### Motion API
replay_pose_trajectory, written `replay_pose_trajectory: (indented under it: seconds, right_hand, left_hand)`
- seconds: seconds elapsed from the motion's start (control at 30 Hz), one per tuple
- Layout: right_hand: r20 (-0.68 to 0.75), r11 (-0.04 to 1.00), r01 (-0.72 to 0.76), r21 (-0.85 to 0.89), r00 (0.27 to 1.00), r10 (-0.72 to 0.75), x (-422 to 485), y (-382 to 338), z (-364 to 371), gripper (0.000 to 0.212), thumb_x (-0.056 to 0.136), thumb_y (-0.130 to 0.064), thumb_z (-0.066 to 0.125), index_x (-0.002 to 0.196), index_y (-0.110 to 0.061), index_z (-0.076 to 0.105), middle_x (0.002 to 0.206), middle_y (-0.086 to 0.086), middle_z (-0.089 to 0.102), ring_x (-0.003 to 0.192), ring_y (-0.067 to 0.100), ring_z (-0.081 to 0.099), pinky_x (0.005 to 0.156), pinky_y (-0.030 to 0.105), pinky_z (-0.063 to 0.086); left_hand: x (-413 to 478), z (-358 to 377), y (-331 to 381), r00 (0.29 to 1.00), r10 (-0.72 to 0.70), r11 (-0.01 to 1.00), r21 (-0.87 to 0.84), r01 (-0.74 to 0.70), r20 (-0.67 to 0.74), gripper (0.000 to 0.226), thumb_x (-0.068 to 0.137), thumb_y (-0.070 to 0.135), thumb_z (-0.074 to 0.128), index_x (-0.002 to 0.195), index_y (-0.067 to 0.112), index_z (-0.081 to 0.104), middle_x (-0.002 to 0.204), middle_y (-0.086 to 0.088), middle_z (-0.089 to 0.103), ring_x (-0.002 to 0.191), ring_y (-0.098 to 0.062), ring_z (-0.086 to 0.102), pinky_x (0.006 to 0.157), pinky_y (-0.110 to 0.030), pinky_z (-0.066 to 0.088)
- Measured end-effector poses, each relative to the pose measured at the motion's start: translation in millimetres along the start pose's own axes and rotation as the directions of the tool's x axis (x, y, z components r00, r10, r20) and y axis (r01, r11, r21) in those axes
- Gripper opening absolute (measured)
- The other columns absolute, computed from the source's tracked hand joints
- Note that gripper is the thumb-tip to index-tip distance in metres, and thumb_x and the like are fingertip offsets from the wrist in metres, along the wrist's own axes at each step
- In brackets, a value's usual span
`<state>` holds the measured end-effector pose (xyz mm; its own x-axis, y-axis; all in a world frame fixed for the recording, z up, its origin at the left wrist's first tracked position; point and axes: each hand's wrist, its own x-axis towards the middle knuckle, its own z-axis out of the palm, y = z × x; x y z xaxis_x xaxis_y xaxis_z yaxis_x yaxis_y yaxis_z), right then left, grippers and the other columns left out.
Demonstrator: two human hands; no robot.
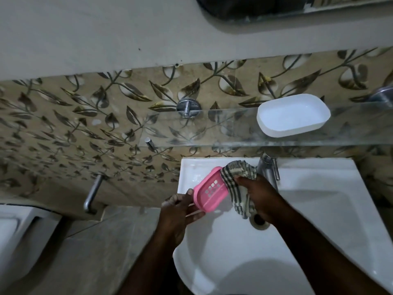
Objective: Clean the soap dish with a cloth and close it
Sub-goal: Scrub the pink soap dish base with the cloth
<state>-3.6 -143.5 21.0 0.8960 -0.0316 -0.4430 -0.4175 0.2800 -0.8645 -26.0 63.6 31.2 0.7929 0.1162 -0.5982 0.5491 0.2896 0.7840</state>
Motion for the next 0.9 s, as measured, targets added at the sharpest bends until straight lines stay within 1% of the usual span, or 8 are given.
replay_pose_trajectory:
  seconds: [0.07, 0.17, 0.33, 0.43, 0.6, 0.7, 0.8, 0.9]
  right_hand:
    - [0.015, 1.000, -0.010, 0.024, 1.000, 0.010, -6.1, -7.9, -3.0, 0.016, 0.092, -0.013, 0.060, 0.100, -0.006, 0.073, 0.106, 0.024, 0.070, 0.099, 0.039, 0.066, 0.096, 0.053, 0.047]
    - [0.064, 0.999, 0.034, 0.016, 0.997, -0.035, -16.7, -18.9, -4.0, 0.017, 0.092, -0.010, 0.059, 0.099, -0.009, 0.074, 0.106, 0.020, 0.072, 0.105, 0.038, 0.065, 0.101, 0.058, 0.043]
    - [0.197, 0.997, 0.042, -0.063, 0.980, -0.029, -46.2, -26.1, 2.9, 0.018, 0.095, -0.008, 0.055, 0.104, -0.007, 0.071, 0.103, 0.017, 0.074, 0.101, 0.036, 0.068, 0.096, 0.056, 0.048]
    - [0.275, 0.973, 0.087, -0.214, 0.961, -0.025, -56.6, -23.4, 5.5, 0.017, 0.095, -0.013, 0.057, 0.105, -0.010, 0.071, 0.101, 0.015, 0.074, 0.098, 0.036, 0.069, 0.092, 0.057, 0.050]
    - [0.373, 0.909, 0.155, -0.388, 0.928, 0.001, -70.4, -26.0, 2.8, 0.017, 0.093, -0.025, 0.057, 0.103, -0.019, 0.070, 0.098, 0.009, 0.075, 0.095, 0.032, 0.070, 0.091, 0.055, 0.051]
    - [0.319, 0.895, 0.194, -0.401, 0.946, -0.062, -76.9, -32.9, -6.6, 0.016, 0.094, -0.024, 0.057, 0.101, -0.019, 0.070, 0.095, 0.012, 0.075, 0.090, 0.035, 0.070, 0.085, 0.055, 0.054]
    - [0.142, 0.966, 0.163, -0.201, 0.981, -0.136, -84.7, -40.3, -21.7, 0.016, 0.096, -0.015, 0.057, 0.106, -0.010, 0.069, 0.096, 0.019, 0.073, 0.087, 0.034, 0.071, 0.076, 0.048, 0.058]
    - [0.078, 0.974, 0.158, -0.163, 0.986, -0.146, -95.7, -45.2, -36.3, 0.013, 0.093, -0.014, 0.060, 0.102, -0.014, 0.071, 0.092, 0.007, 0.076, 0.086, 0.024, 0.073, 0.078, 0.039, 0.057]
  left_hand:
    - [-10.8, 1.6, -6.3, 0.996, -0.040, 0.997, -0.058, 0.045, 0.079, 0.020, 0.084, 0.027, 0.066, 0.085, 0.008, 0.059, 0.088, -0.017, 0.070, 0.082, -0.035, 0.068, 0.086, -0.053, 0.053]
    - [-20.9, 1.8, -12.0, 0.963, -0.115, 0.972, -0.174, 0.160, 0.244, 0.057, 0.069, 0.037, 0.077, 0.114, 0.004, 0.063, 0.105, -0.024, 0.066, 0.097, -0.042, 0.061, 0.090, -0.057, 0.049]
    - [-40.7, 3.9, -23.2, 0.818, -0.115, 0.922, -0.246, 0.299, 0.563, 0.074, 0.050, 0.029, 0.087, 0.111, -0.006, 0.068, 0.116, -0.033, 0.061, 0.101, -0.053, 0.060, 0.095, -0.062, 0.043]
    - [-49.5, 4.5, -31.5, 0.782, -0.131, 0.910, -0.239, 0.339, 0.609, 0.077, 0.047, 0.034, 0.086, 0.113, -0.002, 0.068, 0.115, -0.029, 0.062, 0.103, -0.051, 0.061, 0.096, -0.069, 0.036]
    - [-61.7, 11.5, -35.6, 0.777, -0.174, 0.899, -0.225, 0.377, 0.606, 0.080, 0.041, 0.044, 0.091, 0.107, 0.005, 0.072, 0.107, -0.023, 0.067, 0.095, -0.046, 0.064, 0.091, -0.069, 0.041]
    - [-58.5, 13.4, -41.3, 0.767, -0.149, 0.863, -0.296, 0.409, 0.625, 0.081, 0.049, 0.040, 0.087, 0.115, -0.001, 0.067, 0.108, -0.027, 0.066, 0.096, -0.045, 0.065, 0.094, -0.068, 0.041]
    - [-54.7, 16.8, -45.4, 0.714, -0.065, 0.834, -0.355, 0.422, 0.698, 0.086, 0.071, 0.047, 0.065, 0.138, -0.003, 0.046, 0.132, -0.031, 0.053, 0.116, -0.046, 0.055, 0.105, -0.069, 0.030]
    - [-51.8, 27.0, -45.7, 0.725, -0.007, 0.855, -0.372, 0.362, 0.689, 0.084, 0.076, 0.057, 0.053, 0.140, 0.004, 0.046, 0.140, -0.028, 0.047, 0.122, -0.043, 0.049, 0.106, -0.070, 0.024]
